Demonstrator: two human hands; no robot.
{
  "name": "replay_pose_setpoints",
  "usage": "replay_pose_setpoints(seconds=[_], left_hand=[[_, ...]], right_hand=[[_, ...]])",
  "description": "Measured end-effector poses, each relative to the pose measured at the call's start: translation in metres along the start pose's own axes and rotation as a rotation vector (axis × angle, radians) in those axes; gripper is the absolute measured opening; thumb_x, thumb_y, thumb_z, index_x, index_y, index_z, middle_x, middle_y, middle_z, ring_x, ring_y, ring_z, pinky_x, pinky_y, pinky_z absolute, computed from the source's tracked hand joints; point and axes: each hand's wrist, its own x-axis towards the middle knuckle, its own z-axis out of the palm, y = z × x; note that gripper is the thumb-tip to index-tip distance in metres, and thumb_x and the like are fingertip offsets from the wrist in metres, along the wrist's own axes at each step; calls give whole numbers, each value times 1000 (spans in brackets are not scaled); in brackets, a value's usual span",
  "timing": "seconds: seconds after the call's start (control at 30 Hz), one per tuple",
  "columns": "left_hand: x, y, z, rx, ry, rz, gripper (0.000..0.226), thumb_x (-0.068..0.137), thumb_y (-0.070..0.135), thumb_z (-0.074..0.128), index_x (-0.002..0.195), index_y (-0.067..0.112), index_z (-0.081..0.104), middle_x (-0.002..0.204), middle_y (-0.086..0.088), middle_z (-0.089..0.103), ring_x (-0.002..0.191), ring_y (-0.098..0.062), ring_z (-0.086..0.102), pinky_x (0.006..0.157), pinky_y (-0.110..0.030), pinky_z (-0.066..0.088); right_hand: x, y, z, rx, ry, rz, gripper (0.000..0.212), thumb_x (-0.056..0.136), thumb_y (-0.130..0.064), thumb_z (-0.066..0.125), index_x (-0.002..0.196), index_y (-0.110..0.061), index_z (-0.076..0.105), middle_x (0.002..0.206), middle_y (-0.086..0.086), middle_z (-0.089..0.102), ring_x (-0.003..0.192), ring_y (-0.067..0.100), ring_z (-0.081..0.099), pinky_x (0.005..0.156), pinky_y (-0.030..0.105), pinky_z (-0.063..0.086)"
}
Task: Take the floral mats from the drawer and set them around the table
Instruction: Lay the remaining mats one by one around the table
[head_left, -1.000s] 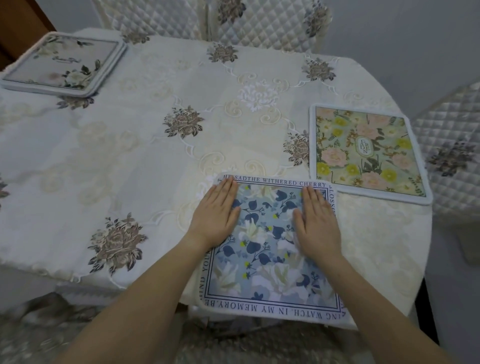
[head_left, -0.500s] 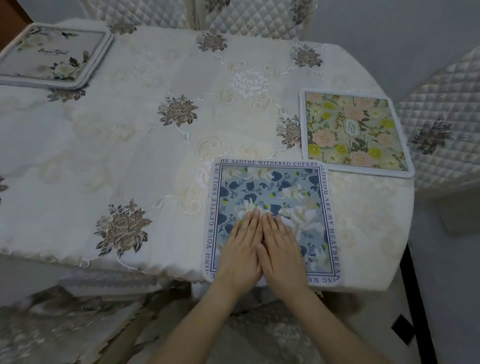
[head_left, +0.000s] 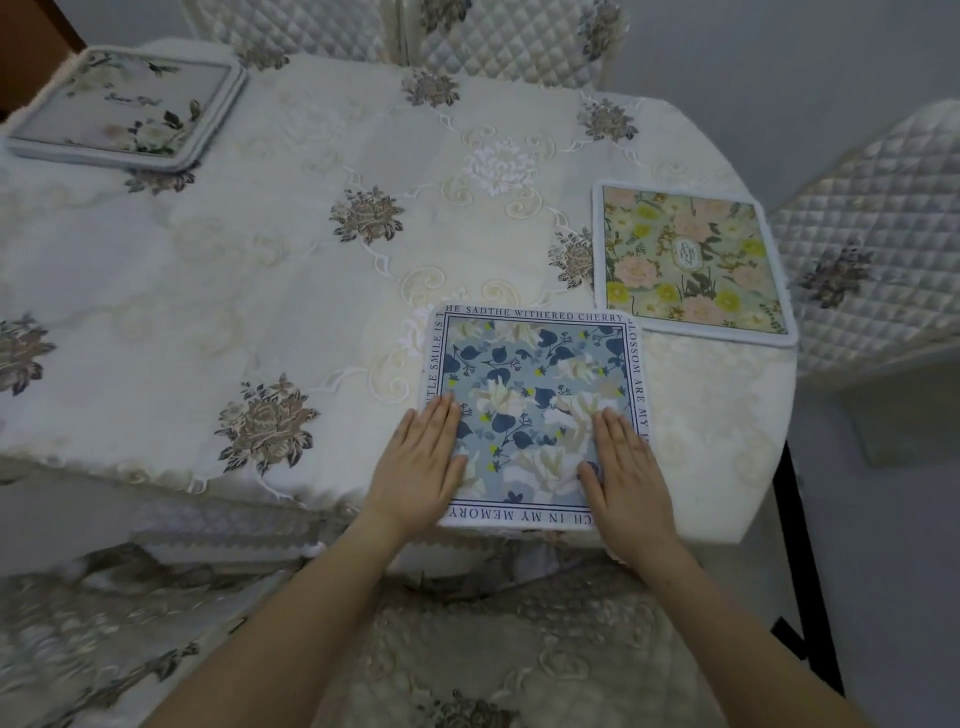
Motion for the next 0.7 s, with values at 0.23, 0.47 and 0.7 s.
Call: replay_pose_setpoints(seconds=[0.23, 0.47, 0.7], left_hand=[[10, 32, -63, 228, -217, -77, 58, 101, 37, 20, 151, 9, 11, 158, -11, 14, 146, -26, 9, 118, -45, -1], [-27, 94, -146, 30, 320, -49, 30, 93, 27, 49, 115, 13, 63, 104, -2, 67, 98, -25, 60, 91, -38, 45], [-140, 146, -174, 3, 467, -219, 49, 96, 40, 34, 130, 14, 56, 125, -2, 62, 118, -23, 56, 104, -40, 38]], right_hand=[[-1, -24, -50, 162, -102, -55, 51, 102, -38, 29, 151, -24, 25, 156, -1, 27, 144, 14, 22, 116, 34, 25], [-40, -64, -140, 157, 157, -343, 45, 98, -34, 32, 135, -15, 51, 124, 0, 61, 115, 19, 54, 94, 36, 47], [-104, -80, -173, 108, 201, -556, 51, 99, -44, 27, 141, -21, 45, 140, 0, 52, 134, 23, 42, 107, 44, 37]])
